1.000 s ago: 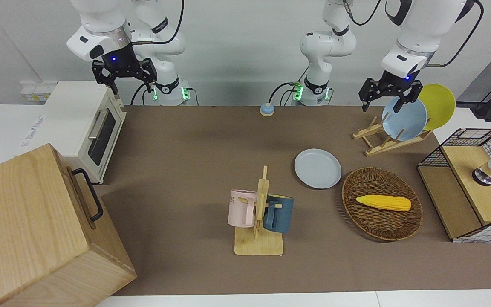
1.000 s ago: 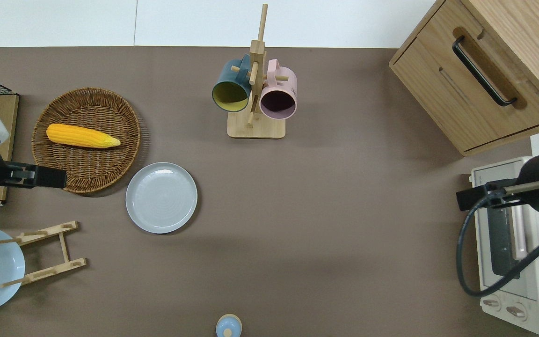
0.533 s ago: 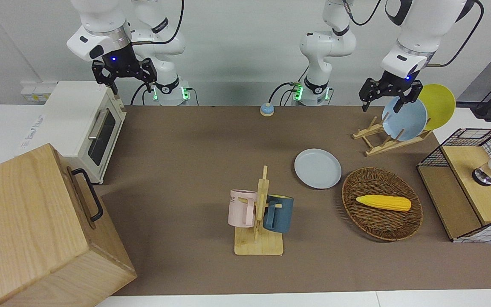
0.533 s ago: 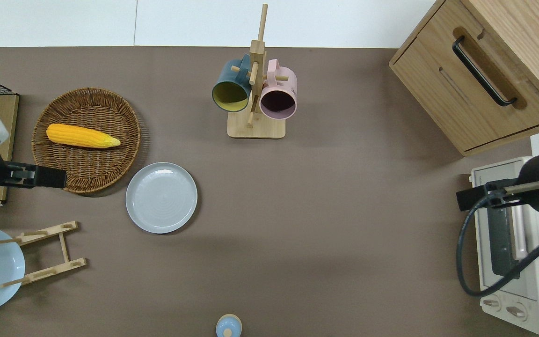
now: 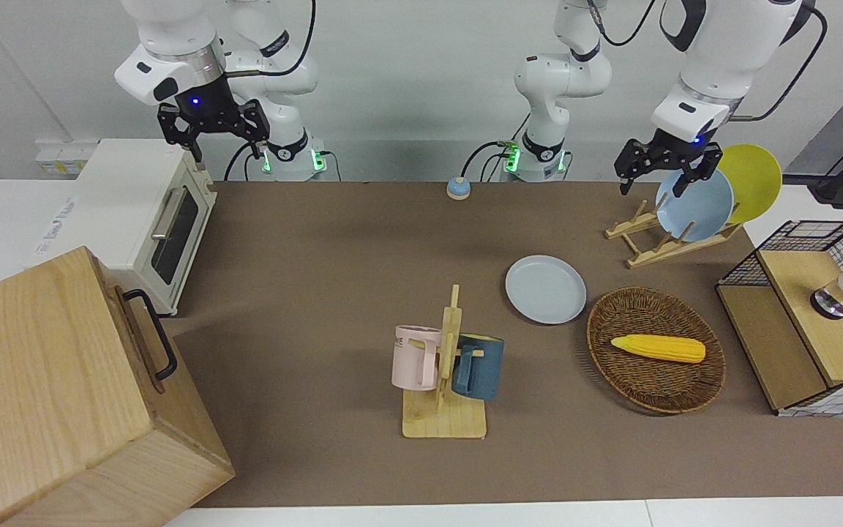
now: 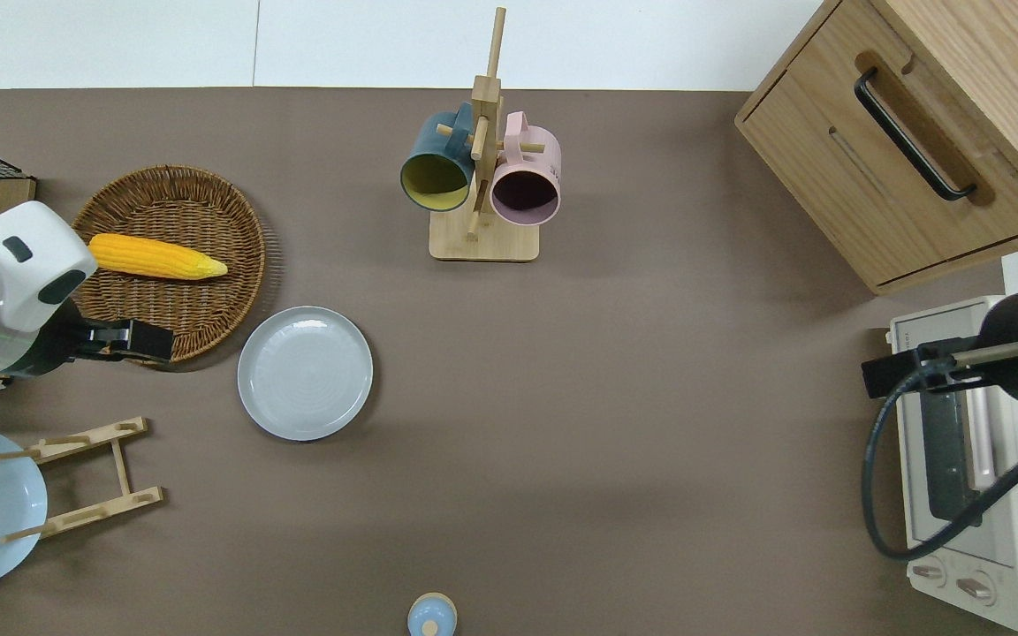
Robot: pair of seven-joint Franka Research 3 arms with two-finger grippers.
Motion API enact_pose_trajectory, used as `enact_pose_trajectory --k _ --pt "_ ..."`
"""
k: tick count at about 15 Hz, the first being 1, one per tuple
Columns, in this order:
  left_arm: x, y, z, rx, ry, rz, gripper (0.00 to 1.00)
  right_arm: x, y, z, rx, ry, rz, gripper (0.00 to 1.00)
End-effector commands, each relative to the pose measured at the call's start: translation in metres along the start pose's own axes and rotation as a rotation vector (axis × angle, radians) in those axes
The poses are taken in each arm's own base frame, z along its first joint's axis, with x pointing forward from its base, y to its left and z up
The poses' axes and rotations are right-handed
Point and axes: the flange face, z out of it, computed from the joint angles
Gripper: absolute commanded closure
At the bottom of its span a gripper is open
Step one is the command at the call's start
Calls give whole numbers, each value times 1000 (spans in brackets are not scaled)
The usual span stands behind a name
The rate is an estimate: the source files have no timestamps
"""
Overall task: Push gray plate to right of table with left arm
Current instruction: 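Move the left gripper down beside the gray plate's edge nearest the basket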
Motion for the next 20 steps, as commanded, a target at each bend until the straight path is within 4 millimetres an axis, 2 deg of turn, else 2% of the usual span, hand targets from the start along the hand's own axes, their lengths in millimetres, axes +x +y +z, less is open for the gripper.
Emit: enact_pose_trajectory --k 1,3,6,8,13,20 --pt "-4 -2 41 5 19 -39 15 -5 3 -3 -10 -5 -1 5" --pt "-5 -2 59 3 21 -74 15 -5 3 -3 -10 -5 -1 5" --pt "-7 0 101 -5 13 -88 17 -5 3 -3 -10 -5 -1 5" --pt "-9 0 116 -11 19 -90 17 -5 3 -3 -10 -5 -1 5" --pt "-8 0 171 -42 -3 -116 17 -5 3 -3 -10 -5 -1 5" --pt "-7 4 197 -56 -22 -123 19 -5 3 -3 -10 -5 -1 5"
